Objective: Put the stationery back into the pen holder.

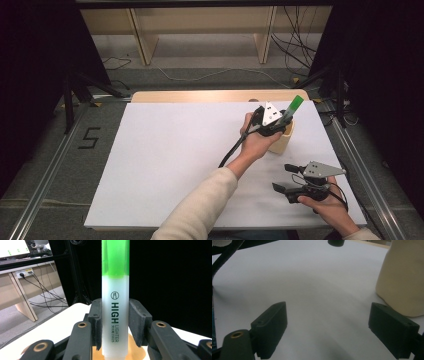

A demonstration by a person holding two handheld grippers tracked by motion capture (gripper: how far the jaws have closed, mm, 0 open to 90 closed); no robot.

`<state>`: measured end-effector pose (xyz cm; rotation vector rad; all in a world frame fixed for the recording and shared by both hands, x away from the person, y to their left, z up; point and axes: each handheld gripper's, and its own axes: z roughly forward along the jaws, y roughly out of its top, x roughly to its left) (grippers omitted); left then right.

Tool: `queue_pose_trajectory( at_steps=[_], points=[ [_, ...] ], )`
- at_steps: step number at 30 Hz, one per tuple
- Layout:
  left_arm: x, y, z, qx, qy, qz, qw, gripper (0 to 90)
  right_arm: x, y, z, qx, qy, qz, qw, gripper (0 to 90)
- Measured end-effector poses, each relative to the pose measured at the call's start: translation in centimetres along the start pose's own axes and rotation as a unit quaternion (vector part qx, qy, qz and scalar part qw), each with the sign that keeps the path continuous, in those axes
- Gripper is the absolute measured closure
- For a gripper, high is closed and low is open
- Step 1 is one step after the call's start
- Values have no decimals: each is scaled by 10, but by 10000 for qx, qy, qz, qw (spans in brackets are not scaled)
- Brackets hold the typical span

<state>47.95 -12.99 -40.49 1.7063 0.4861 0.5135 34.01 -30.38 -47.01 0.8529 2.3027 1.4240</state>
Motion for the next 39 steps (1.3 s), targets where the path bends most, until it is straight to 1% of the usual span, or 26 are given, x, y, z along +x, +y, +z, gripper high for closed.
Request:
queue_pose_trajectory(
  at_steps=[6,17,27,33,35,39],
  points=[
    [1,-3,3,22,2,-40,10000,662,0,0,0,-11,4,8,10000,161],
    [0,-9,9,99,6,0,10000,662,1,0,0,16,-12,13,10000,160],
    [0,-13,12,92,24,13,10000,662,0,0,0,7,-5,0,10000,161],
    [-1,-16,15,150,19,0,9999,662,0,0,0,1,16,-11,10000,160],
    [0,-17,15,177,26,38,9998,662,0,0,0,10,12,0,10000,160],
    [0,-18,16,194,26,30,9998,661,0,0,0,5,9,3,10000,160]
  ],
)
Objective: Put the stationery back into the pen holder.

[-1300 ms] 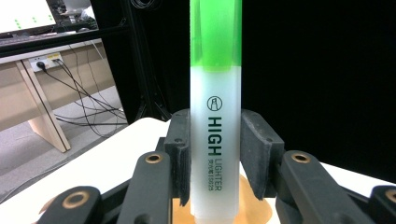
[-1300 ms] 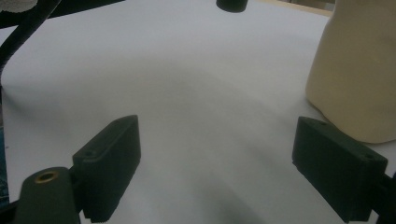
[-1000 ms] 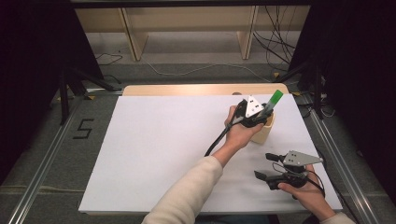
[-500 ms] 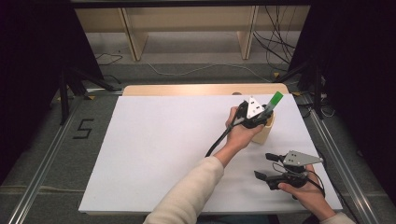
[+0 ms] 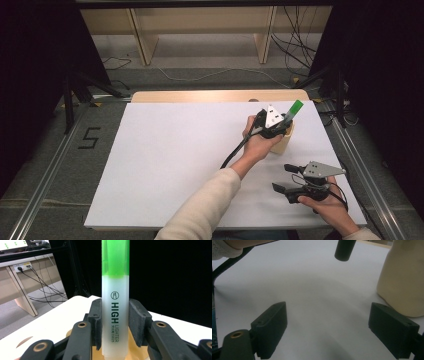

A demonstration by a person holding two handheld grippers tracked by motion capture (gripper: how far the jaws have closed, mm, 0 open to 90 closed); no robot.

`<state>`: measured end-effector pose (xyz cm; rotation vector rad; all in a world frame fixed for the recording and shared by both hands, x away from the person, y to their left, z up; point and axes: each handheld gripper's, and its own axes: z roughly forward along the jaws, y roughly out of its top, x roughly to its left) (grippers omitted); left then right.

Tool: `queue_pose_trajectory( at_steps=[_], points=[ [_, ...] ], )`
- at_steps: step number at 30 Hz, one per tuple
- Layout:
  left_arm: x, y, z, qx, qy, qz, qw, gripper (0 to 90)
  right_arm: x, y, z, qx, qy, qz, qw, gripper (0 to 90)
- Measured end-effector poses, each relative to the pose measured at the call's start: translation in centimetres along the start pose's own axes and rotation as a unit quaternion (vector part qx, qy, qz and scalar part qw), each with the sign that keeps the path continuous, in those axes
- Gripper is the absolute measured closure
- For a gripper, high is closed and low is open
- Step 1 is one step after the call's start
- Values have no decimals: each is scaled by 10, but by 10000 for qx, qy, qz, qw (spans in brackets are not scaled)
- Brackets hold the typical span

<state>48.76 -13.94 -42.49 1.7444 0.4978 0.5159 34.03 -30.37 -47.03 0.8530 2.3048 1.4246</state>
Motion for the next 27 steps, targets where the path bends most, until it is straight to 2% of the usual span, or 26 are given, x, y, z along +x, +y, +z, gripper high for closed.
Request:
queue_pose_trajectory(
  at_steps=[10,12,16,20,23,27],
  points=[
    [1,-3,1,129,7,4,9999,660,1,0,0,36,-1,39,10000,161],
    [1,-3,0,157,-2,-56,9999,654,0,0,0,-11,40,-8,10000,160],
    [3,-1,-3,226,81,-253,9994,551,1,0,0,37,0,37,10000,161],
    [4,3,-8,229,107,-285,9993,484,0,0,0,11,18,-21,10000,160],
    [5,7,-14,281,100,-262,9992,436,1,0,0,39,-10,33,10000,161],
    [8,10,-22,486,159,-289,9983,321,1,0,0,23,14,3,10000,160]
  ],
)
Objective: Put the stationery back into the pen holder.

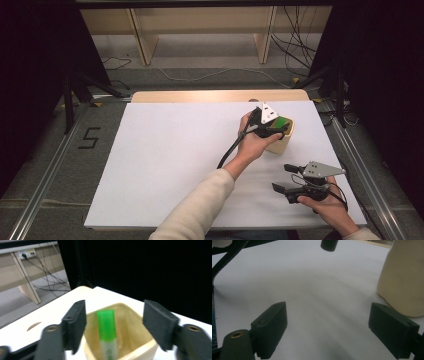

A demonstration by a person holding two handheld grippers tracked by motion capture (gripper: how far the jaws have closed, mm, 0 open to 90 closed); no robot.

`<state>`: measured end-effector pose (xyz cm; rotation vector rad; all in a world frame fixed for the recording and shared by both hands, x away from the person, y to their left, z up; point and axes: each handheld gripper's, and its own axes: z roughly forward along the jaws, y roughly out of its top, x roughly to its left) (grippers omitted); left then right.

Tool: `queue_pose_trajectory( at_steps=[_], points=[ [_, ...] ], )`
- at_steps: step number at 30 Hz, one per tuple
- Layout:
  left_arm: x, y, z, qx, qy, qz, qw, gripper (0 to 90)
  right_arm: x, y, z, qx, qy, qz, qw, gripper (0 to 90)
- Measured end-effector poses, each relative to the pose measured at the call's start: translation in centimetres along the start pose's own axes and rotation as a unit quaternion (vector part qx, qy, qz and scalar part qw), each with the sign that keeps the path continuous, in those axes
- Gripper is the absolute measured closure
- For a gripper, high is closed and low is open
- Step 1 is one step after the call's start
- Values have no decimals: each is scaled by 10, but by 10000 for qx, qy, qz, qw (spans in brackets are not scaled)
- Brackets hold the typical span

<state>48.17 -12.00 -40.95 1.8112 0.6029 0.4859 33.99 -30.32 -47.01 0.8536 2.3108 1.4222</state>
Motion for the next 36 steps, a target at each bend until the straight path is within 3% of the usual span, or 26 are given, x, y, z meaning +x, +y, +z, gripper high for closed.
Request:
queue_pose_trajectory(
  at_steps=[4,13,23,36],
  points=[
    [2,0,-10,118,83,-37,9999,235,0,0,1,-53,9,33,10000,160],
    [12,-4,-27,280,156,-116,9994,218,1,0,1,-21,-7,64,10000,160],
    [16,-7,-46,397,104,-152,9990,218,1,0,1,-47,-8,69,10000,160],
    [22,-12,-72,596,105,-23,9982,218,1,0,1,-1,-6,26,10000,161]
  ],
)
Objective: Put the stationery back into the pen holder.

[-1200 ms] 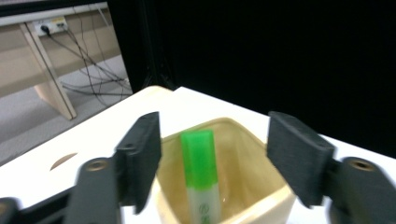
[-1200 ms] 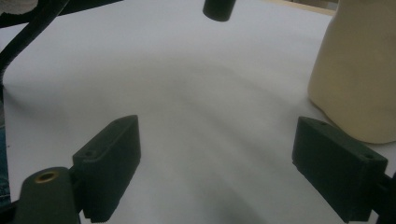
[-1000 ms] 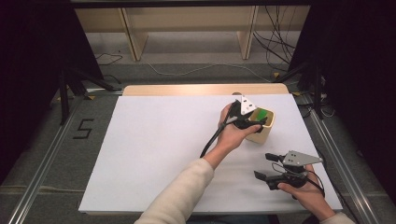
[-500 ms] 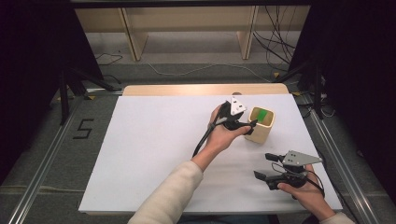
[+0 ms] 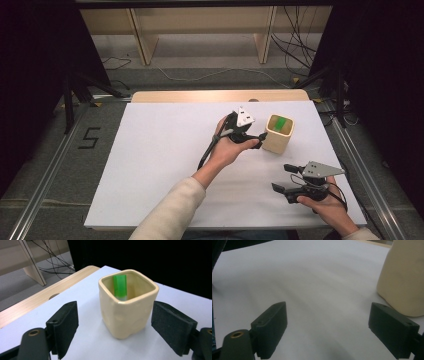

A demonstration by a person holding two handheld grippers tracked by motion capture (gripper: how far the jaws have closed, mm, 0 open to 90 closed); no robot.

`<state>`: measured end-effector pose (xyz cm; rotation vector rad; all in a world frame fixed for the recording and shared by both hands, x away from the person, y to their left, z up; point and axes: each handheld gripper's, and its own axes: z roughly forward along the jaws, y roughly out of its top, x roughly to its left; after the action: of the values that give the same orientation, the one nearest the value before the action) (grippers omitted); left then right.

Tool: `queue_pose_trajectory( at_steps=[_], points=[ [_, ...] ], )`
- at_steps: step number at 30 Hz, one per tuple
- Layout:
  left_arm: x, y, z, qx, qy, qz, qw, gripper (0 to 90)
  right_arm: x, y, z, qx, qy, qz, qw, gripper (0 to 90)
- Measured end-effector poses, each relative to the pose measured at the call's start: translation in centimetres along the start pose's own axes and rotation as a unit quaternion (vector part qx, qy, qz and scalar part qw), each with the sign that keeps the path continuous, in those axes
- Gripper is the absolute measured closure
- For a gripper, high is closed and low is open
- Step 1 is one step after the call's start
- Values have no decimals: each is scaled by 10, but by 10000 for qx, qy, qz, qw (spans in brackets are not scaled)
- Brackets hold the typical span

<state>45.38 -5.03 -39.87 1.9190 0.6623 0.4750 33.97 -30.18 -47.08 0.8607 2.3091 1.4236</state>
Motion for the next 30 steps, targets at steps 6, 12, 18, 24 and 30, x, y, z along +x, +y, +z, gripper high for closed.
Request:
queue_pose_trajectory(
  at_steps=[6,12,18,24,30],
  points=[
    [7,-11,-21,-29,65,5,10000,220,0,0,0,-16,5,-17,10000,160],
    [18,-31,-49,89,138,-32,9999,219,0,0,0,16,-10,-18,10000,160],
    [26,-67,-87,228,138,70,9996,215,0,0,1,-4,-1,5,10000,160],
    [37,-119,-136,184,330,-169,9991,211,0,0,2,-6,13,-29,10000,161],
    [34,-150,-166,268,477,-224,9982,209,1,1,2,20,13,-83,10000,160]
  ],
)
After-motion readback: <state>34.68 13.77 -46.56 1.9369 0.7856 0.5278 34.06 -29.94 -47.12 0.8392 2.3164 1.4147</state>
